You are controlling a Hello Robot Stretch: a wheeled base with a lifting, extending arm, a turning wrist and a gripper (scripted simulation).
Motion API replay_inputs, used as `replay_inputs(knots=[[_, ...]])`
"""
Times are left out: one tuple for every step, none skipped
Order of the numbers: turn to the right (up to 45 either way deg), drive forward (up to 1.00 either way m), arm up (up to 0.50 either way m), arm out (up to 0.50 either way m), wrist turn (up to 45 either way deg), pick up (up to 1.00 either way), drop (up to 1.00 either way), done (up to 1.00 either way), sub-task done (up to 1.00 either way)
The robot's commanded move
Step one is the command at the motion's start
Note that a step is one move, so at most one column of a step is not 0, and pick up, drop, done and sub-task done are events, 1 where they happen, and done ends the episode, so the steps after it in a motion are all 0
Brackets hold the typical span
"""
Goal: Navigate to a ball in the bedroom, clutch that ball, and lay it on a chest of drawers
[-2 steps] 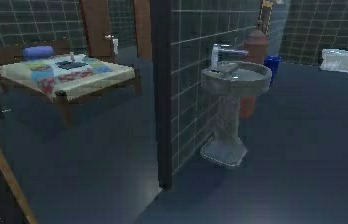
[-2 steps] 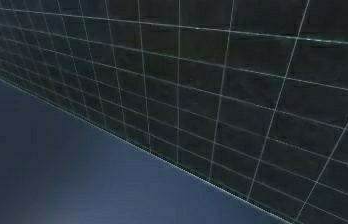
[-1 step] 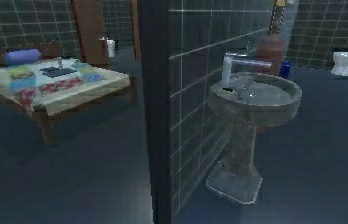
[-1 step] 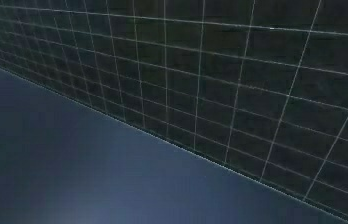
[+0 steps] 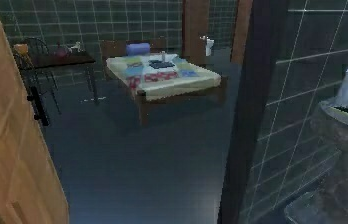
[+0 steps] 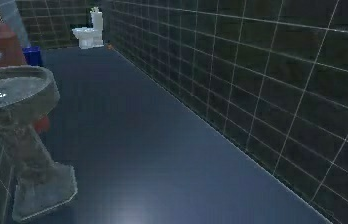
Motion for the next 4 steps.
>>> replay_inputs(knots=[[0.0, 0.10, 0.00, 0.00, 0.0, 0.00, 0.00, 0.00, 0.00], [-6.0, 0.00, 0.00, 0.00, 0.0, 0.00, 0.00, 0.00, 0.00], [0.0, 0.80, 0.00, 0.00, 0.0, 0.00, 0.00, 0.00, 0.00], [42.0, 0.00, 0.00, 0.00, 0.0, 0.00, 0.00, 0.00, 0.00]])
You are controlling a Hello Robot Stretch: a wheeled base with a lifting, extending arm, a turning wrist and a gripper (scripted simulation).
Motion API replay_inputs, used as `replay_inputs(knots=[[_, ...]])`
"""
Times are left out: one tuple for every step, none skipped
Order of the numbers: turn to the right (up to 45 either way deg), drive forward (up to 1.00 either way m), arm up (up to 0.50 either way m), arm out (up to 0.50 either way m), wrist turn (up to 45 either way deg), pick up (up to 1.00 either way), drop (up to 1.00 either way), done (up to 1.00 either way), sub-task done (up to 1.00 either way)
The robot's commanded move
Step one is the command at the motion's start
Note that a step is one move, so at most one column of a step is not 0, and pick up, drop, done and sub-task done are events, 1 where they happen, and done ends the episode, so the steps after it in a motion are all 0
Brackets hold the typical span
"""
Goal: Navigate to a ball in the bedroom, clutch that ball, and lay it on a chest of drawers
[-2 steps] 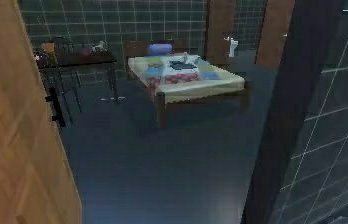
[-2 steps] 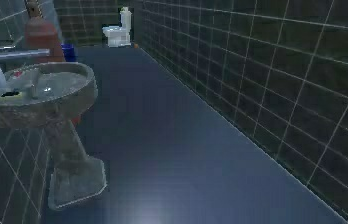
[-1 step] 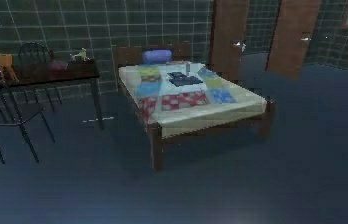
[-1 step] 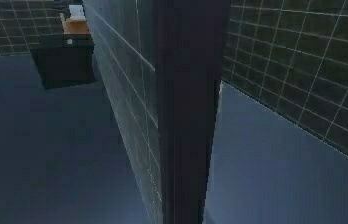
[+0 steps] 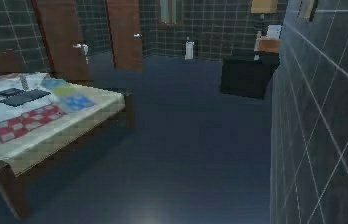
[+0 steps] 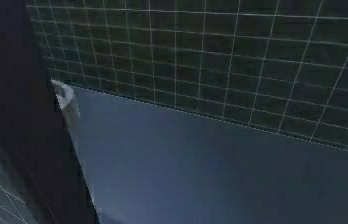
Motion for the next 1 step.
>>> replay_inputs(knots=[[0.0, 1.00, 0.00, 0.00, 0.0, 0.00, 0.00, 0.00, 0.00]])
